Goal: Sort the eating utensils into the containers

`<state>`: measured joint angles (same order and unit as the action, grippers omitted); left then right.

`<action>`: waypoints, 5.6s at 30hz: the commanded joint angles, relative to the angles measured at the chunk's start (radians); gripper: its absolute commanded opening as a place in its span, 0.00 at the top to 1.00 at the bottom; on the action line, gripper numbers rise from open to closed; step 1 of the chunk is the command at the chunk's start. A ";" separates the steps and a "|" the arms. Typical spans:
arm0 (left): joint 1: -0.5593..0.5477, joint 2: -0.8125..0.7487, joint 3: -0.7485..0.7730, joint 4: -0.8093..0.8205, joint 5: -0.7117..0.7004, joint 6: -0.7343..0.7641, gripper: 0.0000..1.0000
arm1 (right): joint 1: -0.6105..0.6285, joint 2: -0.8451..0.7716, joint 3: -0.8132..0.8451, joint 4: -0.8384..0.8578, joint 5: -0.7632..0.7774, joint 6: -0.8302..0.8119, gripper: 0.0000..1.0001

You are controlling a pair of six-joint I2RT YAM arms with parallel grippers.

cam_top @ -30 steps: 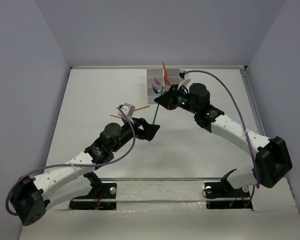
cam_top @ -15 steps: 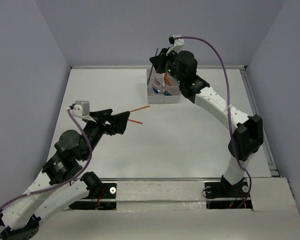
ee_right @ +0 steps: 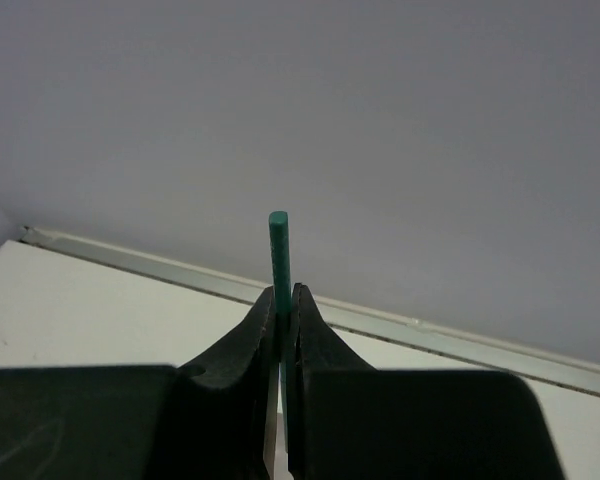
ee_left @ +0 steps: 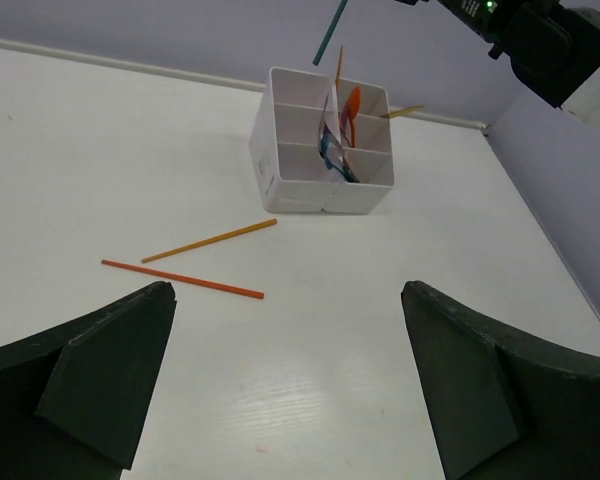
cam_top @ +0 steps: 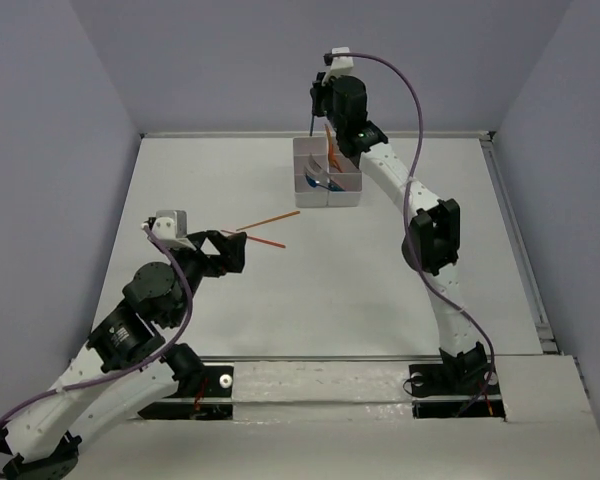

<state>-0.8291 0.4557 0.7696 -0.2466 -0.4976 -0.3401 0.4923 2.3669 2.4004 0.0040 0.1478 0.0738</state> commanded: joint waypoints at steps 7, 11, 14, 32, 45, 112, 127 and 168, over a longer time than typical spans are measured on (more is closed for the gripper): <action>0.155 0.041 -0.012 0.059 0.137 0.038 0.01 | 0.002 0.057 -0.015 0.102 -0.014 -0.062 1.00; 0.245 0.047 -0.024 0.090 0.244 0.041 0.01 | 0.002 0.066 -0.081 0.132 -0.022 -0.062 1.00; 0.292 0.066 -0.024 0.099 0.284 0.041 0.01 | 0.002 0.060 -0.128 0.146 -0.042 -0.062 1.00; 0.508 0.103 -0.049 0.164 0.551 0.042 0.01 | 0.012 -0.119 -0.136 0.033 -0.188 0.044 0.23; 0.593 0.009 -0.062 0.185 0.459 0.013 0.01 | 0.256 -0.494 -0.693 -0.114 -0.381 -0.117 0.67; 0.593 -0.045 -0.067 0.193 0.524 0.006 0.01 | 0.520 -0.138 -0.701 -0.361 -0.225 -0.098 0.55; 0.593 -0.051 -0.064 0.187 0.518 0.009 0.01 | 0.529 -0.021 -0.563 -0.441 -0.159 -0.129 0.79; 0.593 -0.023 -0.064 0.190 0.534 0.006 0.01 | 0.384 -0.718 -1.020 0.330 -0.021 0.035 1.00</action>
<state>-0.2401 0.4236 0.7109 -0.1017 0.0158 -0.3290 0.9138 1.7237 1.4010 0.1371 0.0978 0.0963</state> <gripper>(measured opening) 0.988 0.035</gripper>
